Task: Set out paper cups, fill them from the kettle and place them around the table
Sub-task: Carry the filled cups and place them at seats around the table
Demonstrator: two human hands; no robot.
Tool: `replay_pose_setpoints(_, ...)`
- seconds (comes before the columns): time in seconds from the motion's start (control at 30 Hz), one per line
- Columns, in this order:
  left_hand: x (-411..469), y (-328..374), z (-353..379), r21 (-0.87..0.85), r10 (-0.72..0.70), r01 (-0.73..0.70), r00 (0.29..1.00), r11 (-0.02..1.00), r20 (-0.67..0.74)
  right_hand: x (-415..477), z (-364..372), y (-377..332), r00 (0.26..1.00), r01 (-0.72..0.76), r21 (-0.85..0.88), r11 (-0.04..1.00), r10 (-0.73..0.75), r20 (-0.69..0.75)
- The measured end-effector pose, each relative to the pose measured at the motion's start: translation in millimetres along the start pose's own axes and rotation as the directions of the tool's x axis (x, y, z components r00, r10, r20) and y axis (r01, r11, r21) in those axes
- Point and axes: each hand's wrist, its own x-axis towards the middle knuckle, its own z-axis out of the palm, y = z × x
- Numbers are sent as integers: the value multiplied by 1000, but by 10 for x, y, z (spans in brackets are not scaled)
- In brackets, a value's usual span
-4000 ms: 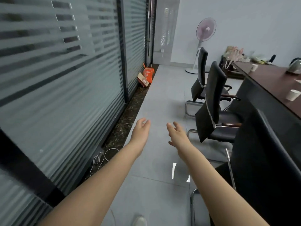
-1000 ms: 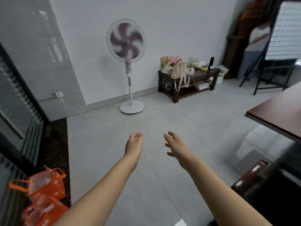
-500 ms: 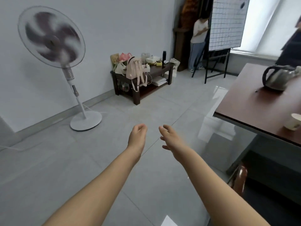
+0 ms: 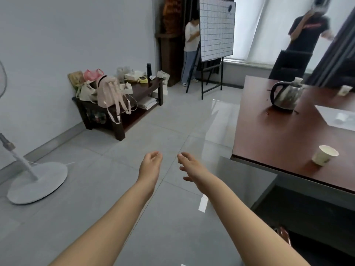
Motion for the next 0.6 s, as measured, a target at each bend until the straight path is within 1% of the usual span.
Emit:
replay_pose_setpoints(0.17, 1173, 155, 307, 34, 34, -40, 988, 999, 148, 927, -198, -245, 990, -9, 83, 997, 21, -143)
replay_pose_setpoints(0.2, 1268, 176, 328, 40, 39, -45, 987, 998, 159, 996, -219, -268, 988, -16, 91, 996, 29, -148)
replay_pose_setpoints(0.3, 1925, 337, 586, 61, 25, -42, 966, 997, 257, 1470, -380, -481, 970, -25, 131, 991, 56, -238)
replay_pose_setpoints(0.43, 2648, 577, 1030, 101, 22, -68, 917, 993, 398, 1961, -712, -708, 919, -19, 192, 981, 93, -383)
replay_pose_setpoints(0.6, 3122, 715, 1616, 127, -15, -67, 829, 990, 559, 2394, -1089, -750, 829, -17, 265, 964, 162, -535)
